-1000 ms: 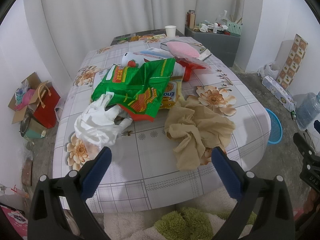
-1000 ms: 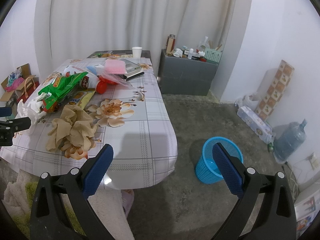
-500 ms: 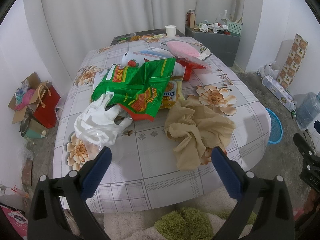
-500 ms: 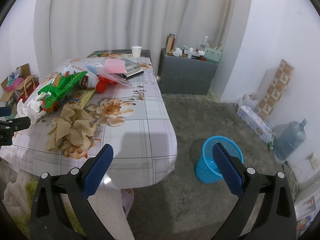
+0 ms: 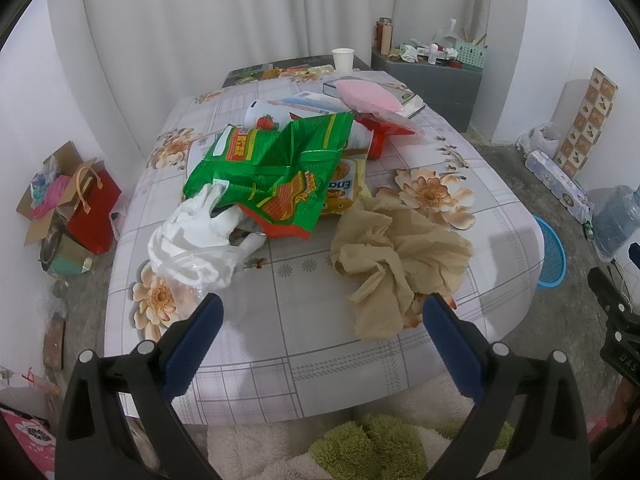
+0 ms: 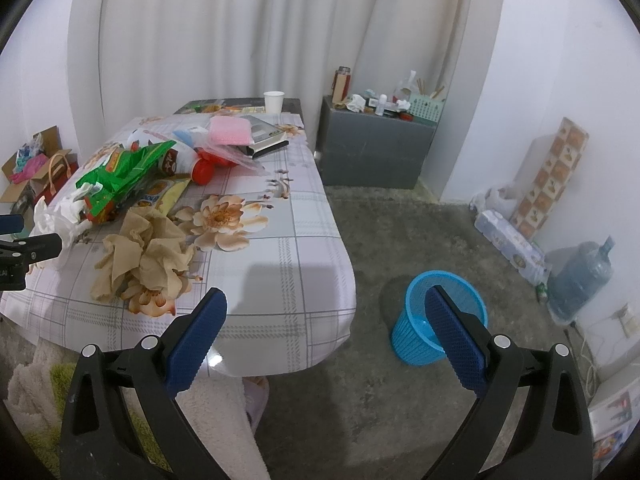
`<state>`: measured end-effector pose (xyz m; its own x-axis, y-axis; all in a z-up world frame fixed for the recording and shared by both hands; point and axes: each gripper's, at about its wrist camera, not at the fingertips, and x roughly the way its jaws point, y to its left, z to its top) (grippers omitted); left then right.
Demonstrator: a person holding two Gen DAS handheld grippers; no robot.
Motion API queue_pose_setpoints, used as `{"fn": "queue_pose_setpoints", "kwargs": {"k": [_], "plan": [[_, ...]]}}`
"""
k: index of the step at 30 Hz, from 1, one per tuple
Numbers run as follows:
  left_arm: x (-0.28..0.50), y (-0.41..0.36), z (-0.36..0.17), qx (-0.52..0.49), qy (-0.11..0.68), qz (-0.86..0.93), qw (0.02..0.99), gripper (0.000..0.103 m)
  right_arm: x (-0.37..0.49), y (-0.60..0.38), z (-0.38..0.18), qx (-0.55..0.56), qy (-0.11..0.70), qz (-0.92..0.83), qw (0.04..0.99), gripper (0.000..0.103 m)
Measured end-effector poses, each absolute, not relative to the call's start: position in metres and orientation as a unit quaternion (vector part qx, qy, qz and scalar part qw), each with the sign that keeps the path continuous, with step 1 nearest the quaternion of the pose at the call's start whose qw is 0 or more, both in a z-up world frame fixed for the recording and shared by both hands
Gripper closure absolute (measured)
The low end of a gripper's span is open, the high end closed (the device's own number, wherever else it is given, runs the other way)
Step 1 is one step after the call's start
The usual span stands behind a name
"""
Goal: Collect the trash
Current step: 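Lower the right gripper onto the beige crumpled paper and close on it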
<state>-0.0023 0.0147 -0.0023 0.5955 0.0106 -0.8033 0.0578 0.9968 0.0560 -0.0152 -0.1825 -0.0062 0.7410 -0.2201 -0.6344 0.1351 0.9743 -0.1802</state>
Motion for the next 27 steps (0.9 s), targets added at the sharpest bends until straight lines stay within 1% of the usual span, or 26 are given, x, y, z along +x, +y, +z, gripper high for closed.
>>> {"fn": "queue_pose_setpoints", "kwargs": {"k": [7,14,17,23,27], "plan": [[0.002,0.022,-0.006,0.039,0.442,-0.006,0.896,0.005,-0.008,-0.177,-0.014,-0.059,0.353,-0.09,0.929,0.008],[0.009,0.052,-0.013,0.013,0.427,0.01,0.904,0.005,0.017,-0.159,-0.016,-0.064,0.354,-0.06,0.931,0.008],[0.013,0.075,-0.02,-0.008,0.433,0.014,0.901,0.005,0.028,-0.145,-0.017,-0.059,0.354,-0.025,0.933,0.008],[0.012,0.108,-0.025,-0.016,0.418,0.042,0.907,0.005,0.044,-0.105,-0.02,-0.043,0.356,0.08,0.93,0.008],[0.014,0.133,-0.03,-0.05,0.418,0.026,0.907,0.005,0.06,-0.079,-0.021,-0.049,0.365,0.111,0.923,0.008]]}}
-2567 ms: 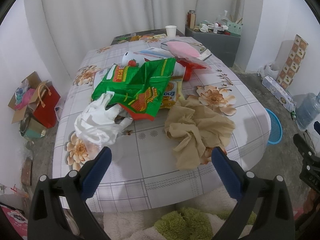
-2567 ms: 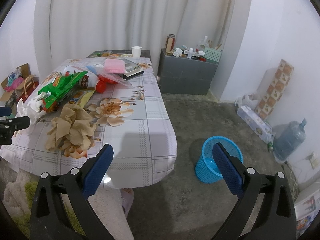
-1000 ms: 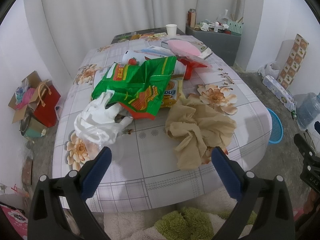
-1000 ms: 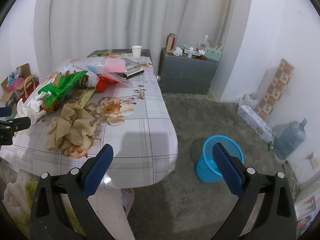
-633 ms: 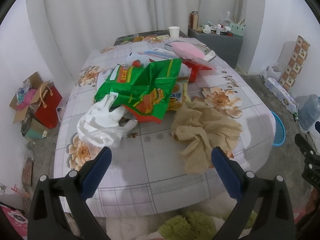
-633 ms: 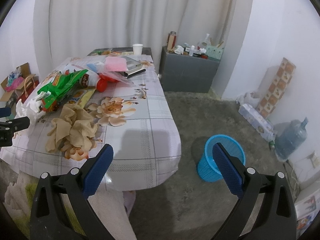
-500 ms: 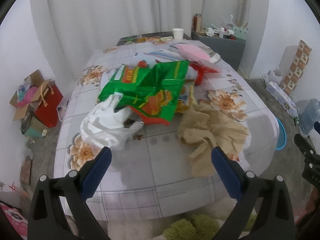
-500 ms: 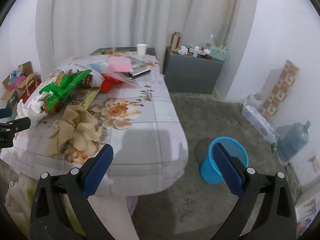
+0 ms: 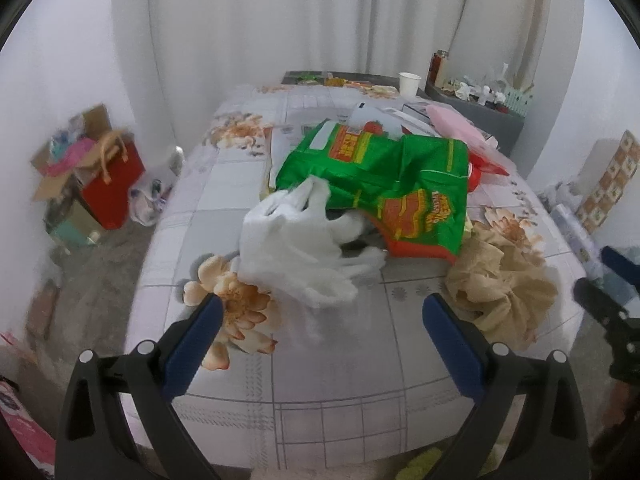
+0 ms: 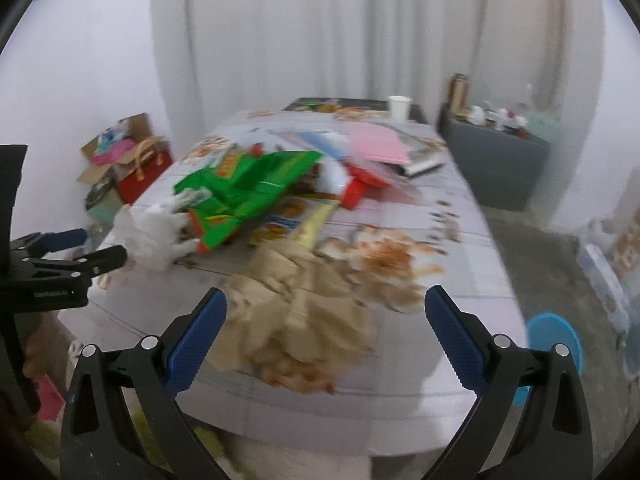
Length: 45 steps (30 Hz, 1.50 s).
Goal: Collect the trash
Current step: 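Lower the right gripper onto the beige crumpled paper and close on it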
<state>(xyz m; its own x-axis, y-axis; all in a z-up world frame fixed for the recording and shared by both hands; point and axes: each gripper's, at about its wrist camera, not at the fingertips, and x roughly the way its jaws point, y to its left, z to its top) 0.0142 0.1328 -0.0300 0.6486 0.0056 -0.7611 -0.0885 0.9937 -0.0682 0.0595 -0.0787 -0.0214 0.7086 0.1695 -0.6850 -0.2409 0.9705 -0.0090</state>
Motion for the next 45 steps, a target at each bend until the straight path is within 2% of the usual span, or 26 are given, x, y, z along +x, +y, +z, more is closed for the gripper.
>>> {"fn": "queue_pose_setpoints", "kwargs": {"k": [6,14,19,26,32,37,42,45], "plan": [[0.011,0.169,-0.033,-0.145,0.363,-0.041,0.92,0.005,0.085,-0.062,-0.03,-0.042,0.395,0.13,0.909,0.008],[0.048,0.165,-0.032,-0.066,0.368,-0.068,0.925,0.005,0.107,-0.049,-0.044,-0.05,0.422,0.139,0.894,0.008],[0.043,0.164,-0.028,-0.08,0.379,-0.1,0.917,0.005,0.107,-0.051,-0.043,-0.047,0.427,0.139,0.892,0.008],[0.029,0.142,-0.056,-0.077,0.433,-0.08,0.895,0.005,0.113,-0.056,-0.058,-0.034,0.439,0.134,0.888,0.008],[0.043,0.145,-0.076,-0.113,0.463,-0.049,0.878,0.016,0.124,-0.055,-0.077,-0.02,0.453,0.132,0.881,0.008],[0.05,0.151,-0.082,-0.138,0.464,-0.043,0.874,0.019,0.127,-0.055,-0.089,-0.011,0.467,0.128,0.875,0.013],[0.053,0.151,-0.087,-0.155,0.468,-0.042,0.869,0.031,0.128,-0.053,-0.097,-0.006,0.476,0.13,0.87,0.018],[0.053,0.153,-0.086,-0.167,0.466,-0.041,0.868,0.031,0.126,-0.05,-0.099,-0.018,0.475,0.127,0.87,0.023]]}}
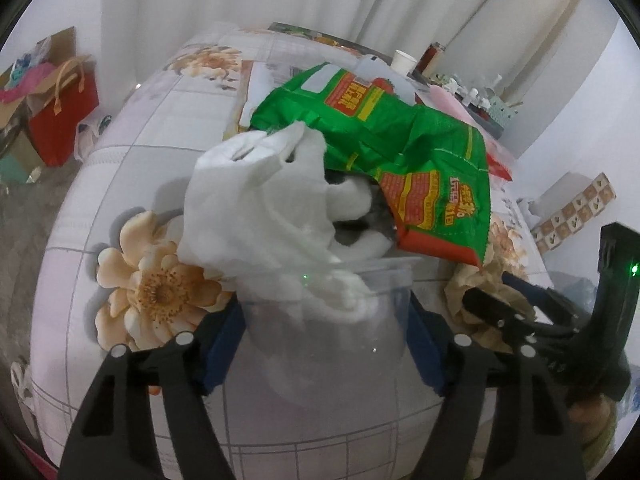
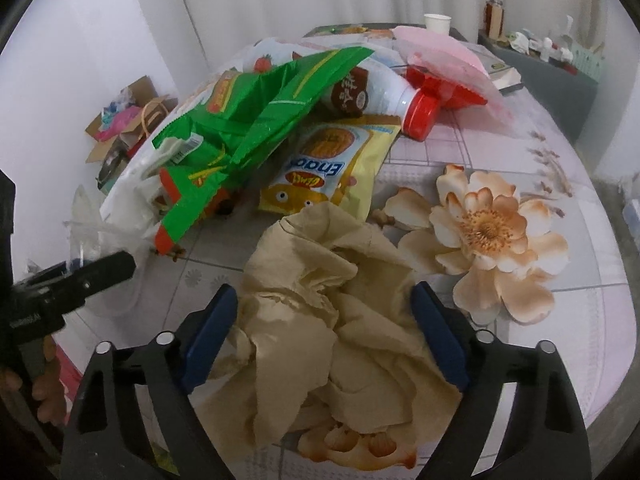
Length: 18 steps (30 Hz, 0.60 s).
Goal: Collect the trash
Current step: 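Lower the right gripper onto the beige crumpled paper and close on it, then carry the beige paper with the right gripper over the blue wastebasket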
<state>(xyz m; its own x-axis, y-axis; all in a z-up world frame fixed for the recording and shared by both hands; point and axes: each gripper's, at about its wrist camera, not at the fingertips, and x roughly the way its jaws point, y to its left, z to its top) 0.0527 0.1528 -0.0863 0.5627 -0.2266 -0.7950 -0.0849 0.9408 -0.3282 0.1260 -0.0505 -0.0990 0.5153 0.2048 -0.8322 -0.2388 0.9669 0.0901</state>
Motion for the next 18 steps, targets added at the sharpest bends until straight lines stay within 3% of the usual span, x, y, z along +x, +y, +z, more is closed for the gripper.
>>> {"fn": "queue_pose_setpoints", "kwargs": {"k": [18], "plan": [[0.021,0.164,-0.081,-0.215,0.526,-0.073,0.819,0.032,0.117,-0.067,-0.092,0.004,0.491,0.124,0.862,0.076]]}}
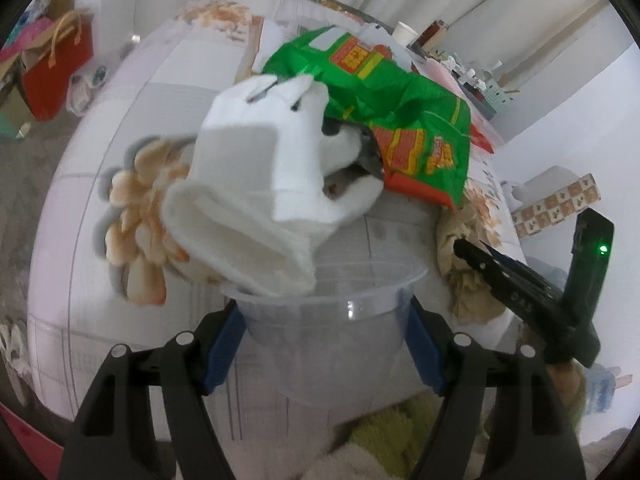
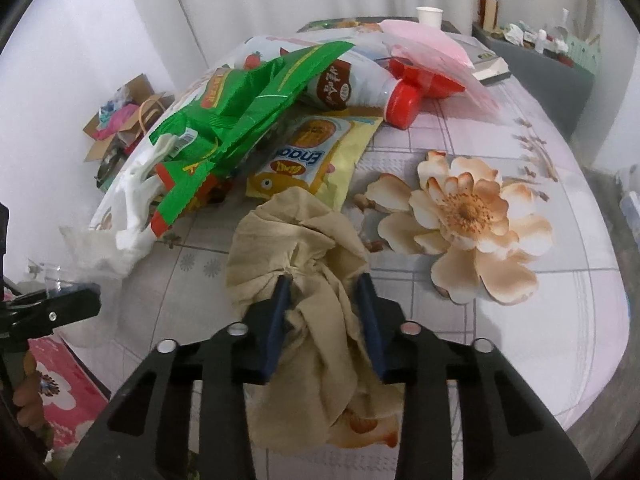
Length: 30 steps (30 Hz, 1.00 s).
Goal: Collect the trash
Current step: 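Carry the beige paper with the right gripper over the blue wastebasket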
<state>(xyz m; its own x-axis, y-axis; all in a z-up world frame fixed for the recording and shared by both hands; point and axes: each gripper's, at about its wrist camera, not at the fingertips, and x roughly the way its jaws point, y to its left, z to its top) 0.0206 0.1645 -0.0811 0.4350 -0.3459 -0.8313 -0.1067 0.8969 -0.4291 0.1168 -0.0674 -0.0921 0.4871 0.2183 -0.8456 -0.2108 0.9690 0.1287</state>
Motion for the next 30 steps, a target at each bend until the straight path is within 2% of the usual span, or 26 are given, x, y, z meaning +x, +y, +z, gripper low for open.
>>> {"fn": "queue_pose_setpoints", "kwargs": {"k": [8,20,25,30], "plan": [[-0.004,0.162,-0.076,-0.205,0.524,-0.079,0.823,0.032,0.103,-0.086,-0.088,0.036,0.492,0.114,0.863,0.089],[-0.032,0.127,-0.027,-0.173,0.444,-0.155,0.865,0.032,0.082,-0.117,-0.053,0.083,0.438,0.119,0.887,0.092],[-0.007,0.092,-0.01,-0.165,0.431,-0.211,0.862,0.032,0.073,-0.145,-0.031,0.108,0.402,0.106,0.903,0.092],[0.059,0.023,0.008,-0.146,0.441,-0.294,0.836,0.032,0.055,-0.21,-0.01,0.143,0.352,0.029,0.925,0.092]]}}
